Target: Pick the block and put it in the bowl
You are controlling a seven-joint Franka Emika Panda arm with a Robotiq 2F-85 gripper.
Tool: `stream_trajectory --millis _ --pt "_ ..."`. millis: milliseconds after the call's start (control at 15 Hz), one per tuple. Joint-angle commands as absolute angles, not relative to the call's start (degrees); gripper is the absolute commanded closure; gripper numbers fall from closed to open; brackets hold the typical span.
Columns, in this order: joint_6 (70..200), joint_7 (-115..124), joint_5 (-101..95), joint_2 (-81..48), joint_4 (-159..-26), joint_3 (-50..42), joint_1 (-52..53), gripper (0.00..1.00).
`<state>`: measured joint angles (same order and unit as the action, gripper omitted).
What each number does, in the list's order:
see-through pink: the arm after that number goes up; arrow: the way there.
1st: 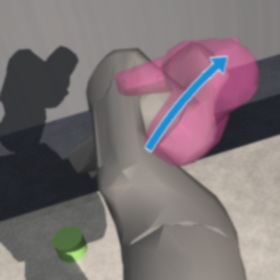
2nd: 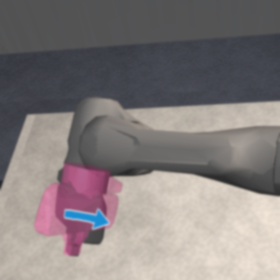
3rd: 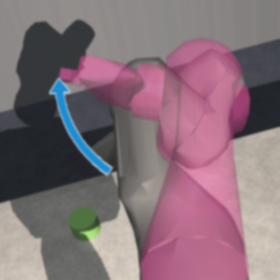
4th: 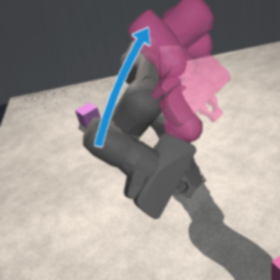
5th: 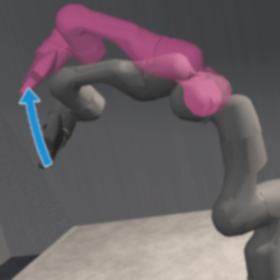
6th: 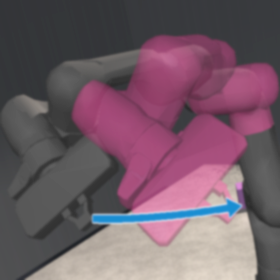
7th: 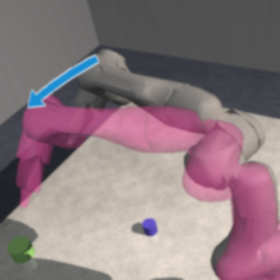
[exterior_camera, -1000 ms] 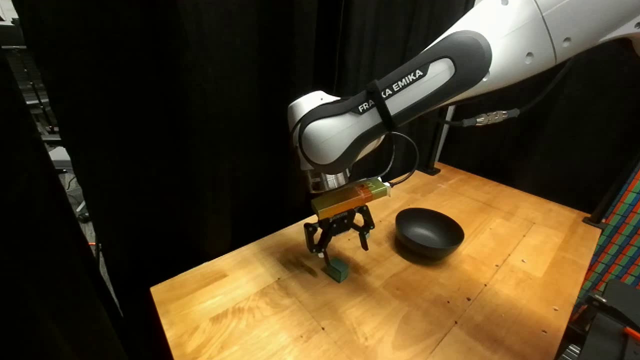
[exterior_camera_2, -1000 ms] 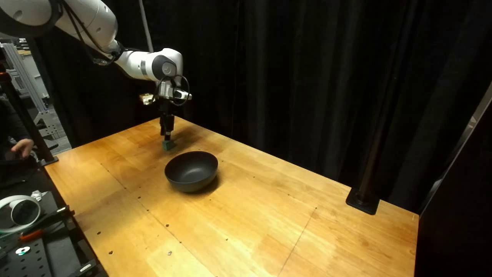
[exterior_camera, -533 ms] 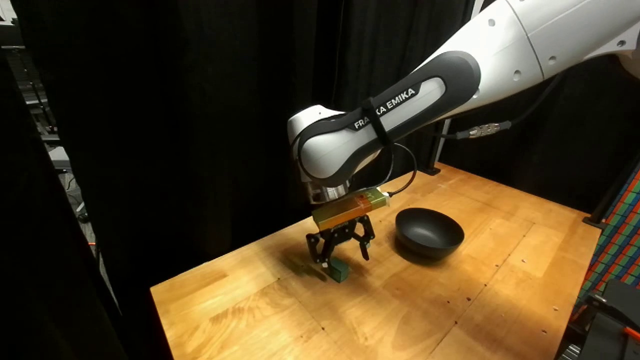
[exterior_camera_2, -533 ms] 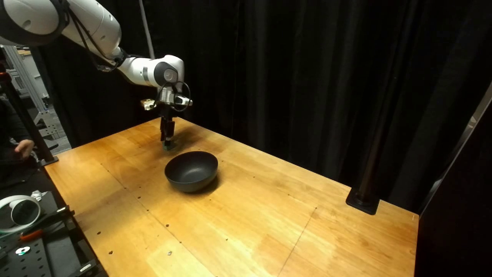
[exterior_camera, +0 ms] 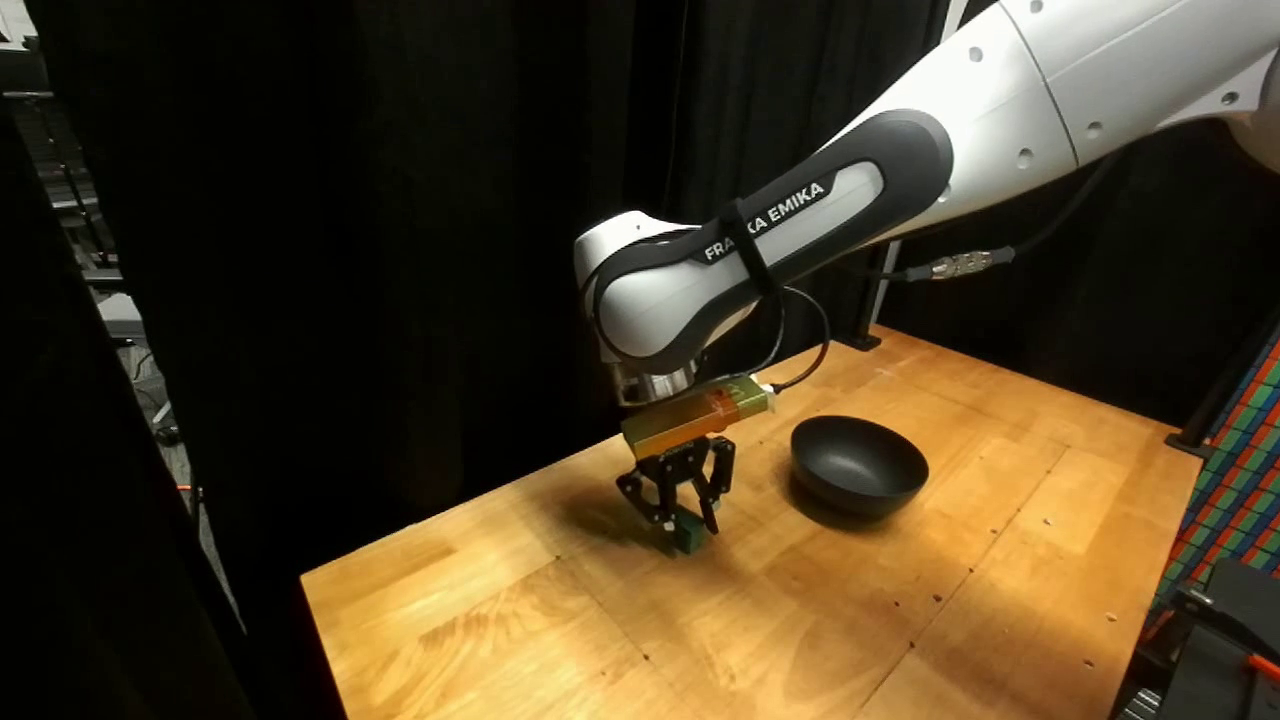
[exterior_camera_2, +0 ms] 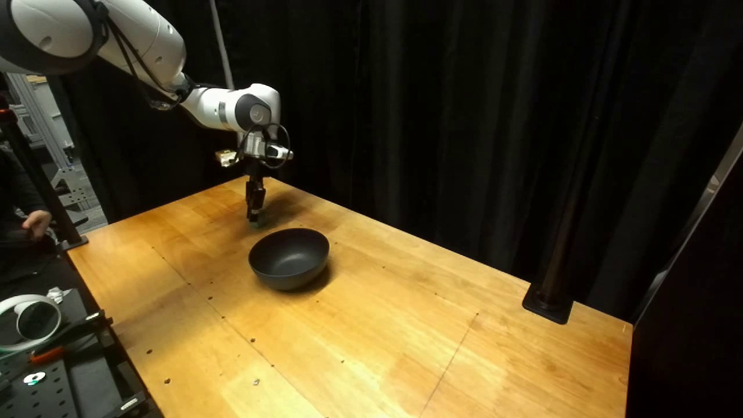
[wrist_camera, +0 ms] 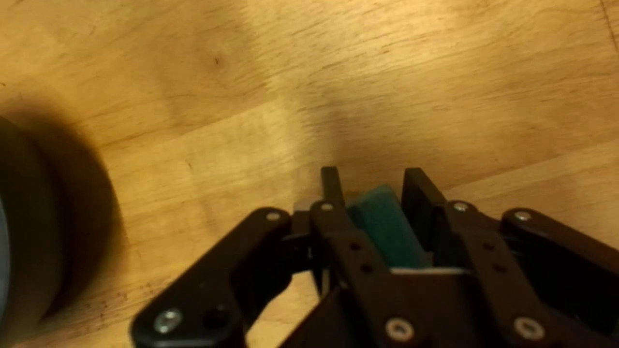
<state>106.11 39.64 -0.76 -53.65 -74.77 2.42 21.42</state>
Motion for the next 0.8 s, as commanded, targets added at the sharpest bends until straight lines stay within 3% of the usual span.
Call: stream_trajectory --millis 0,733 --pt "104.21 40.65 -1.29 -54.46 -71.56 1.46 21.96 0.88" --pt "99.51 45.90 -7.19 -42.02 -74.77 -4.97 19.99 0.91"
